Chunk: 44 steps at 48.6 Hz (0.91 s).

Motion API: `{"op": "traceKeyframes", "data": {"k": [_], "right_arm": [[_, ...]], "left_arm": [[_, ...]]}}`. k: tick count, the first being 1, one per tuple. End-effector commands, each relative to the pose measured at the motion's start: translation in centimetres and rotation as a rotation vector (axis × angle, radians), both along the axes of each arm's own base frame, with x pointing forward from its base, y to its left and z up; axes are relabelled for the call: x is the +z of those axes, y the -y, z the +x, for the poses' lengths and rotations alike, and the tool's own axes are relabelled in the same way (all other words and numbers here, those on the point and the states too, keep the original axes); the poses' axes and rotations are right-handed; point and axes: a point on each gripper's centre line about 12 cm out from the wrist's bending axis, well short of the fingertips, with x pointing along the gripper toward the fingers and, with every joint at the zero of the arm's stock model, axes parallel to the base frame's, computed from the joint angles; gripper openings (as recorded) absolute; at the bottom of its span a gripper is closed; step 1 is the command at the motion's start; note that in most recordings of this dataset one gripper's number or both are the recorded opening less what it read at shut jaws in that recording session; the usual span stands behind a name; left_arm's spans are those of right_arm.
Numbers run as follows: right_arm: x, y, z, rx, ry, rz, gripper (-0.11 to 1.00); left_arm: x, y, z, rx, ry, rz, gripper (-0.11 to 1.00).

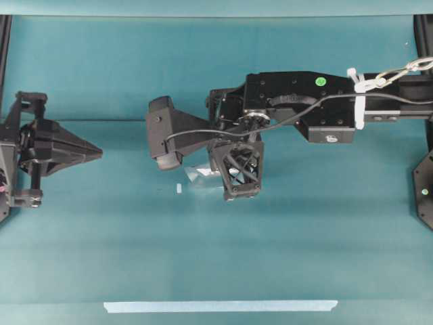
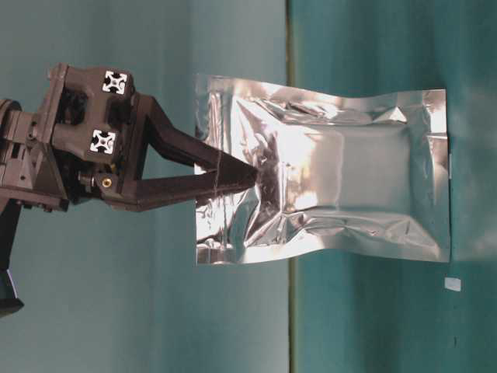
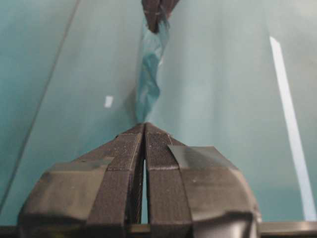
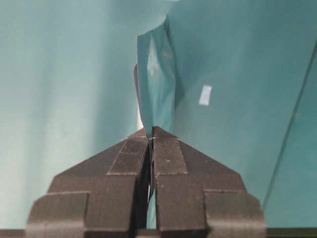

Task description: Hand over the silver zip bag and make it stand upright.

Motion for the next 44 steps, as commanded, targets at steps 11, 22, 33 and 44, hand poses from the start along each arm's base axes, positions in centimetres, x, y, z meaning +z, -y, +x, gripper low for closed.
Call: {"op": "traceKeyframes", "data": {"k": [11,22,33,44], "right_arm": [[0.5,-0.2,0.1,0.014,0.024,-0.006,0.01],[0.3,-0.3,0.0,0.016,0.017,-0.006,0.01],[0.1,-0.4,-0.1,0.012,0.017,-0.004,0.01],[-0.2,-0.4,0.0,0.007,0.023,-0.004,0.01]], "left_arm": [[-0.2,0.0,0.2,0.009,0.04,-0.034,0.0],[-1.2,-0.2,0.6,0.017,0.001,-0.045,0.4],[-3.6,-0.2,2.1,0.019,-0.103,-0.048,0.96],[-5.8,-0.4,4.8,0.016,-0.09,-0.046,0.97]]}}
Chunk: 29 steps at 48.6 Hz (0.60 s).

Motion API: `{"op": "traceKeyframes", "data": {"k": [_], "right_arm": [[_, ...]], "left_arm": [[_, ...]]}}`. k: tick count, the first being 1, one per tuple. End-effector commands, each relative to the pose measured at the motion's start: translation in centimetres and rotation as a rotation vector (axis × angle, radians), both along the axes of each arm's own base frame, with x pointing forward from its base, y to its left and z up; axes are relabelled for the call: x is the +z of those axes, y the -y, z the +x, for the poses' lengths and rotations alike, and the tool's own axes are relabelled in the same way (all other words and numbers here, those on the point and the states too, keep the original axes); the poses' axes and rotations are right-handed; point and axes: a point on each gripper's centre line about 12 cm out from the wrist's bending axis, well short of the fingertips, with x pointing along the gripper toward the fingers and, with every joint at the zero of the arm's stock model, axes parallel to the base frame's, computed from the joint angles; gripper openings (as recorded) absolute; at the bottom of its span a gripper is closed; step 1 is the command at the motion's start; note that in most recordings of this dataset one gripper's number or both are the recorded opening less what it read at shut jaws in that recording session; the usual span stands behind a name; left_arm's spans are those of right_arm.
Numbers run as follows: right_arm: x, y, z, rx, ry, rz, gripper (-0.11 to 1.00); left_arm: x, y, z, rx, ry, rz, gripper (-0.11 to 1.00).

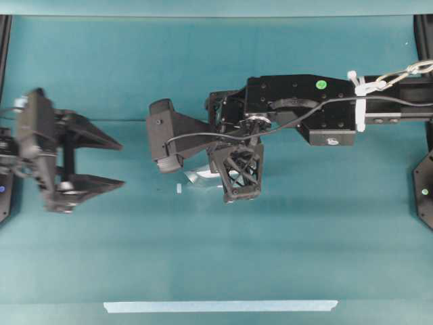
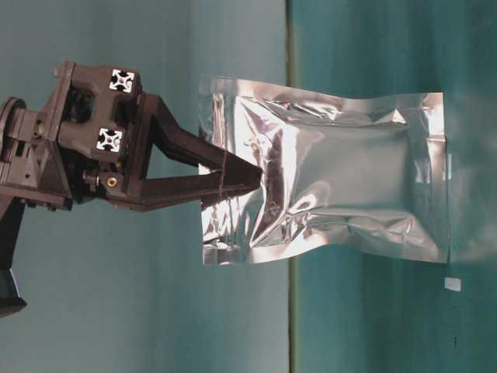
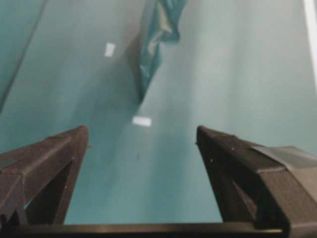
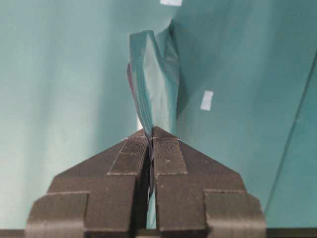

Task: Hand over the silver zip bag and make it stand upright.
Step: 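Move the open left gripper to the bag's lower edge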

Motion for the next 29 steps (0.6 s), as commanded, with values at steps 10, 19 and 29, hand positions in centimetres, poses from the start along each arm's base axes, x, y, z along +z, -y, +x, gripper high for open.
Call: {"op": "traceKeyframes", "data": {"k": [10,19,29], "right_arm": [[0.4,-0.2,0.2,0.004,0.029,-0.004,0.01],[0.2,-0.2,0.1,0.002,0.026,-0.003,0.01],[0.1,-0.2,0.0,0.002,0.023,-0.003,0.01]], "left_arm": [[-1.6,-0.2,3.7,-0.004,0.052,0.007,0.98],[-2.8,0.4,6.3,-0.026,0.053,0.008,0.98],[-4.9,0.9,7.9,-0.042,0.04,0.0,0.98]]}}
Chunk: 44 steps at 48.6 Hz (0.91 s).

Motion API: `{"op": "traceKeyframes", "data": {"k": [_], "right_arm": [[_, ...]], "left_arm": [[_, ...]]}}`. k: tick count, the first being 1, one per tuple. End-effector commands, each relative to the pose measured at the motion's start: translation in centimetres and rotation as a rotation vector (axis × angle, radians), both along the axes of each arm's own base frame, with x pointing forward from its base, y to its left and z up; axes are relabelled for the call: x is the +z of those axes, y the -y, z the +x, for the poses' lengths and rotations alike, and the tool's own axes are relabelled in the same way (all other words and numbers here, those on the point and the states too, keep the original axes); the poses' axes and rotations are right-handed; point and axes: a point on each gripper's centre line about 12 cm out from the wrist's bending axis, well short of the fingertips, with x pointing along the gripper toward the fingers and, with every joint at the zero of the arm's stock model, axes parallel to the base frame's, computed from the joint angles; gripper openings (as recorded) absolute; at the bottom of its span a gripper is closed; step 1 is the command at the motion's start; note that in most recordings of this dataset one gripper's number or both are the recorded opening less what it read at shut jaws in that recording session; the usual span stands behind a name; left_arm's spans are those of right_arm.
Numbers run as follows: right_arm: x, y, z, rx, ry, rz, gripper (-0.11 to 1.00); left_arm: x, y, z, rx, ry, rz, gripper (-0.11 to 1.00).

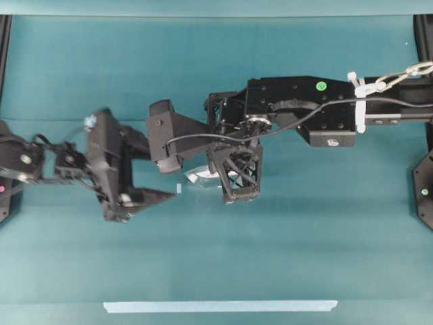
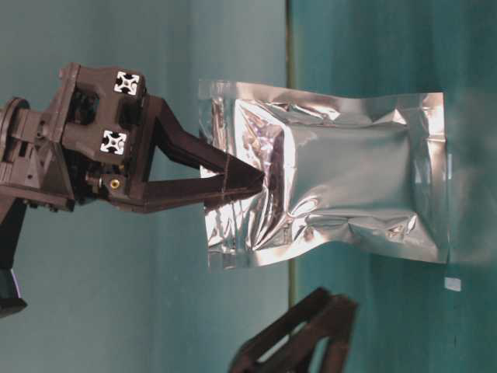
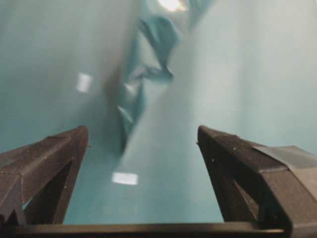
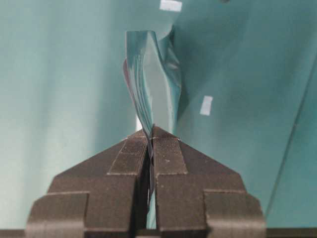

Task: Hand over the silver zip bag and make it stand upright.
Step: 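Move the open left gripper to the bag's lower edge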

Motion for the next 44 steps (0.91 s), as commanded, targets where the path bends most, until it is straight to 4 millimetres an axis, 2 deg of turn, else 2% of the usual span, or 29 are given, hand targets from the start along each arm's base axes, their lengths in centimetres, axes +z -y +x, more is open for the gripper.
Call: {"op": "traceKeyframes", "data": {"k": [1,13,24,31,44], "right_arm": [[0.3,-0.2,0.0,0.003,0.012,-0.002,0.01],[0.0,-0.2,0.0,0.0,0.013,-0.002,0.01],[-0.1,-0.2,-0.1,-0.003,0.012,-0.001,0.01],[-0.1,-0.2,-0.1,-0.003,0.013,-0.001,0.01],[-0.2,-0.2,-0.1,-0.002,0.013,-0.002,0.01]], "left_arm": [[-0.1,0.0,1.0,-0.002,0.035,-0.002,0.98],[-0.8,-0.2,3.7,0.002,0.074,-0.002,0.98],[-2.4,-0.2,6.0,0.004,0.055,-0.003,0.98],[-2.4,-0.4,7.4,0.006,0.069,-0.003,0.98],[-2.5,-0.8,8.1,0.018,0.075,-0.003,0.97]]}}
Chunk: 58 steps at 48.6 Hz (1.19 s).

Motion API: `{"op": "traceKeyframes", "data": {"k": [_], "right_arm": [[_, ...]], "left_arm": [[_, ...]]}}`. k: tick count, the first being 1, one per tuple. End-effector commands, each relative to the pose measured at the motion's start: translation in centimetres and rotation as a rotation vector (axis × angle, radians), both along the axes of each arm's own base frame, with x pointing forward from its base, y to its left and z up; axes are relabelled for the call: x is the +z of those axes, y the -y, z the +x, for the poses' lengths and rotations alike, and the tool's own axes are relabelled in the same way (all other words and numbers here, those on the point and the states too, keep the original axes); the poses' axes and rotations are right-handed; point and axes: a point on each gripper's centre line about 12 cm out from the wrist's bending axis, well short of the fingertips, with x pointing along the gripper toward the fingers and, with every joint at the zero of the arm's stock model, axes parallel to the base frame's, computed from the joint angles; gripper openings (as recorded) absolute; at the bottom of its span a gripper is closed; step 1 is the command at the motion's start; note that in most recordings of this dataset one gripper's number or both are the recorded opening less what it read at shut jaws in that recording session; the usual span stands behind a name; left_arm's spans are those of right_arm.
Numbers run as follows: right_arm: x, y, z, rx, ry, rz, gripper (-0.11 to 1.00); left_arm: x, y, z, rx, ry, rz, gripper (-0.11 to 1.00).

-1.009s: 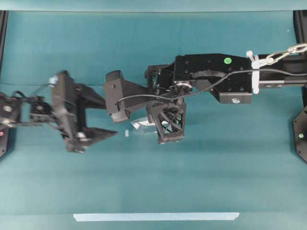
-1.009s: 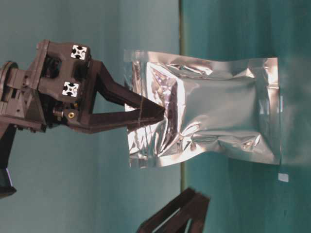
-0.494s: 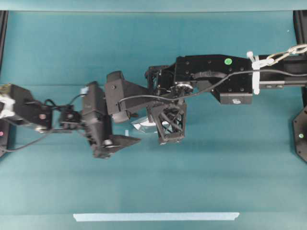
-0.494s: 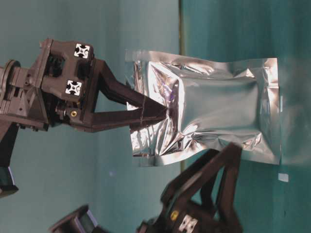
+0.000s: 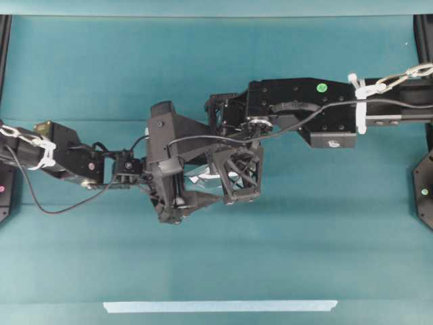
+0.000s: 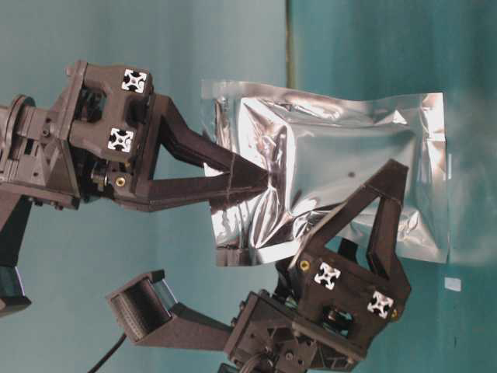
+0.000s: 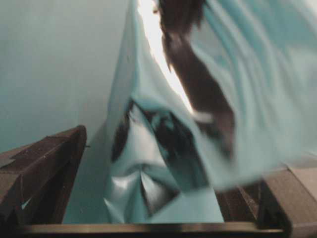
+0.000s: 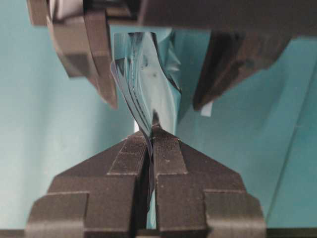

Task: Hand over the silver zip bag and make it stand upright.
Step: 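Move the open left gripper to the bag's lower edge, then close the left gripper on the bag's lower edge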

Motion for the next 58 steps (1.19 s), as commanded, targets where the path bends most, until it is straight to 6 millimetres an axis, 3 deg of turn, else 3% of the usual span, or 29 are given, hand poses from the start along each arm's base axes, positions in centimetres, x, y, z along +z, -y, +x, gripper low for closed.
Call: {"op": "traceKeyframes", "data": {"k": [1,6,10,20,22,58], "right_arm": [[0.2,-0.2,0.0,0.002,0.009,-0.001,0.01],[0.2,-0.2,0.0,0.002,0.009,-0.001,0.01],[0.2,-0.2,0.0,0.0,0.009,-0.001,0.01],[0.2,-0.2,0.0,0.0,0.01,-0.001,0.01],[0.2,-0.3,0.0,0.001,0.012,-0.001,0.01],[0.2,-0.4,0.1,0.005,0.018,-0.002,0.01]], "left_arm": [[0.6,-0.2,0.4,0.005,0.028,-0.001,0.97],[0.6,-0.2,0.3,0.004,0.023,0.0,0.93],[0.4,-0.3,0.4,0.006,0.02,0.001,0.83],[0.0,-0.4,0.3,0.004,0.003,0.017,0.33],[0.0,-0.4,0.3,0.003,0.002,0.02,0.28],[0.0,-0.4,1.4,-0.023,-0.033,0.084,0.28]]}}
